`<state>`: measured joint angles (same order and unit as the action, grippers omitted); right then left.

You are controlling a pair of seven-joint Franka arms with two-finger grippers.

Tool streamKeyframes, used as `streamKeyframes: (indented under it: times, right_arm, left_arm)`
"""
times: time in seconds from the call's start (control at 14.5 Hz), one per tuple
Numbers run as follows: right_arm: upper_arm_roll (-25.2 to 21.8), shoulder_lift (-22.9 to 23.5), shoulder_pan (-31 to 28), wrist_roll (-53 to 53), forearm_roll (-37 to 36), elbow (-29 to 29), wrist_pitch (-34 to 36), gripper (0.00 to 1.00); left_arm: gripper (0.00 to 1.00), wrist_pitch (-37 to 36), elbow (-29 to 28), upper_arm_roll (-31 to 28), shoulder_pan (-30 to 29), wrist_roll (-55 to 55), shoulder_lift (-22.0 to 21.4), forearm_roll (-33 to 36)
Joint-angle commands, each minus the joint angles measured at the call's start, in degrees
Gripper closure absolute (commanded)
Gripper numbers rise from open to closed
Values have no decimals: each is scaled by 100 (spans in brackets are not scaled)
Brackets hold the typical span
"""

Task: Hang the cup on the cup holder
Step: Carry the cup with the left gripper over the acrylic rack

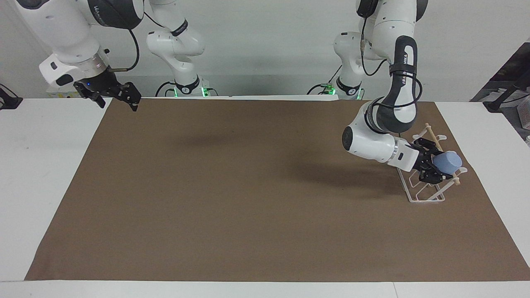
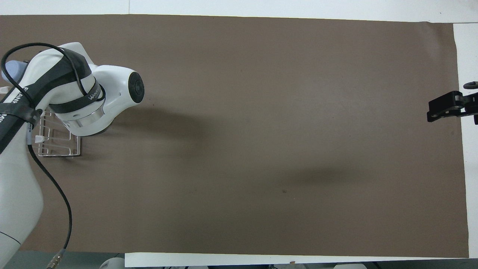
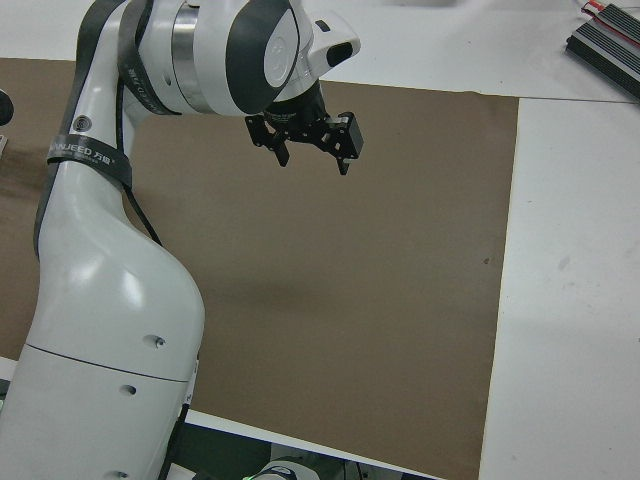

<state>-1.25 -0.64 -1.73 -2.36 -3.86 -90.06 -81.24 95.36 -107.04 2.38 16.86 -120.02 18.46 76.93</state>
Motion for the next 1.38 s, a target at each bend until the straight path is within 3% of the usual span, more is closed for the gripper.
streamKeyframes:
  times: [0.0, 0.69, 0.76, 0.83, 0.89, 1.03, 1.31]
  right_arm:
    - [2, -59, -20, 34, -36, -82, 11, 1]
    - [2, -59, -12, 34, -36, -82, 11, 1]
    - [2, -59, -12, 34, -36, -82, 3, 1]
    - [2, -59, -12, 34, -36, -82, 11, 1]
    - [2, -59, -12, 34, -36, -82, 11, 1]
    - [2, -59, -12, 34, -36, -82, 3, 1]
    - [2, -59, -12, 34, -36, -82, 3, 1]
  left_arm:
    - [55, 306, -98, -18, -95, -83, -62, 32]
    - [51, 878, -414, -9, -420, -215, -79, 6]
    - [46, 896, -405, -9, -420, -198, -79, 6]
    - [30, 887, -379, -1, -420, -146, -79, 6]
    - [0, 844, -362, -1, -412, 12, -79, -12]
    - [0, 808, -300, 17, -394, 556, -149, -369]
    - [0, 870, 270, -9, -412, 2462, -545, -2144]
